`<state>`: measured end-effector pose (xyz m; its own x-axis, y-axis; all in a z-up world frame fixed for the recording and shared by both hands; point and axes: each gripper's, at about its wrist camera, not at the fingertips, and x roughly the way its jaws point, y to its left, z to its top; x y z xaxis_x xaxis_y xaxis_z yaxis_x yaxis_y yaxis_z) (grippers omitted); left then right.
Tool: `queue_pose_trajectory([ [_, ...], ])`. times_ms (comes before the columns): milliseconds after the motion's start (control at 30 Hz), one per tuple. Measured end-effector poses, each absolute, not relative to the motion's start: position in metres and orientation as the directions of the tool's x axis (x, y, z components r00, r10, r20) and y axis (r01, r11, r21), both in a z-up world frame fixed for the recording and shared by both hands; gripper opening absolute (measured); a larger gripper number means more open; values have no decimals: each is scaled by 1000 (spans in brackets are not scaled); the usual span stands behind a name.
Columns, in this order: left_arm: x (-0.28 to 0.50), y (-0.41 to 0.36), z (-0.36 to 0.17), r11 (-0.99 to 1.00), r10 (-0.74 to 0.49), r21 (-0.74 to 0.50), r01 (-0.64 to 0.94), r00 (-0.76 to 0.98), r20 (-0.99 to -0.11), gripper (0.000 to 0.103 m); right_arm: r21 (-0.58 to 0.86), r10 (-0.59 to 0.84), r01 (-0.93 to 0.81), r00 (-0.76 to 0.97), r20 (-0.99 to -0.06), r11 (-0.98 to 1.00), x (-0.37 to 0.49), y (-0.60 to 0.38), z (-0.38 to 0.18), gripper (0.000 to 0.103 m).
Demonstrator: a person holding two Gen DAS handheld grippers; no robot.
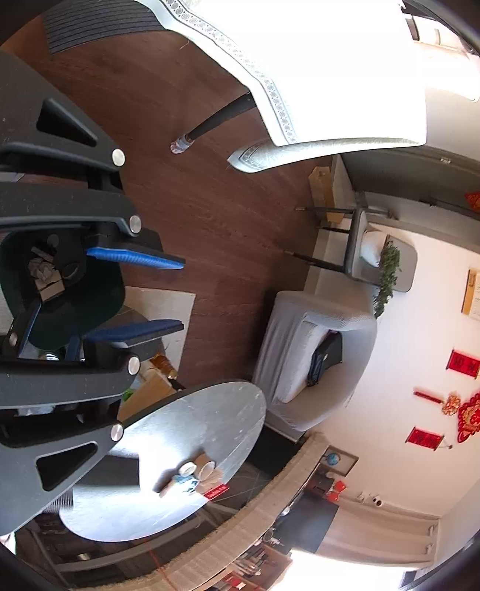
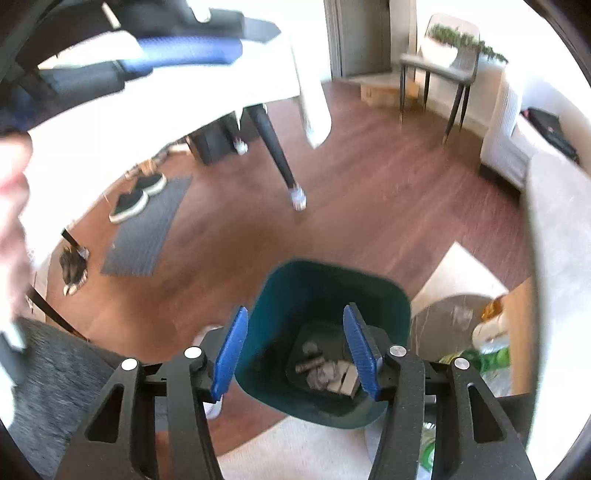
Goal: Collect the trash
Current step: 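Move both tools back from the bin to the table, then grasp the blue-and-white wipes pack with the right tool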
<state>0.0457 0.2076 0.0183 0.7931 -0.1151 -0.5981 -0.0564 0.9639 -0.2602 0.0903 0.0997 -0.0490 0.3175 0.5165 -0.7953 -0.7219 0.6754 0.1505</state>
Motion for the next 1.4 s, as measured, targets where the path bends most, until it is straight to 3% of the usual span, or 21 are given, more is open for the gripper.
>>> queue_pose_trajectory([
  [167, 47, 201, 28, 960, -106, -272, -59, 825, -555, 39, 127, 537, -696, 410, -738, 706, 97, 71, -9, 52],
  [367, 60, 178, 26, 963, -142, -269, -18, 815, -562, 48, 123, 517, -621, 508, -689, 774, 118, 14, 20, 52],
  [800, 97, 101, 17, 966, -229, -235, 108, 783, -579, 65, 127, 402, -449, 596, -695, 885, 160, -107, 11, 53],
  [967, 112, 70, 10, 962, -258, -227, 149, 763, -592, 67, 126, 370, -407, 602, -707, 904, 165, -135, 2, 60],
  [1200, 128, 36, 1, 957, -286, -222, 187, 739, -610, 70, 117, 318, -346, 614, -723, 931, 173, -169, -8, 80],
  [1400, 138, 17, -7, 953, -301, -220, 208, 719, -626, 70, 133, 295, -305, 581, -759, 943, 186, -189, -27, 87],
])
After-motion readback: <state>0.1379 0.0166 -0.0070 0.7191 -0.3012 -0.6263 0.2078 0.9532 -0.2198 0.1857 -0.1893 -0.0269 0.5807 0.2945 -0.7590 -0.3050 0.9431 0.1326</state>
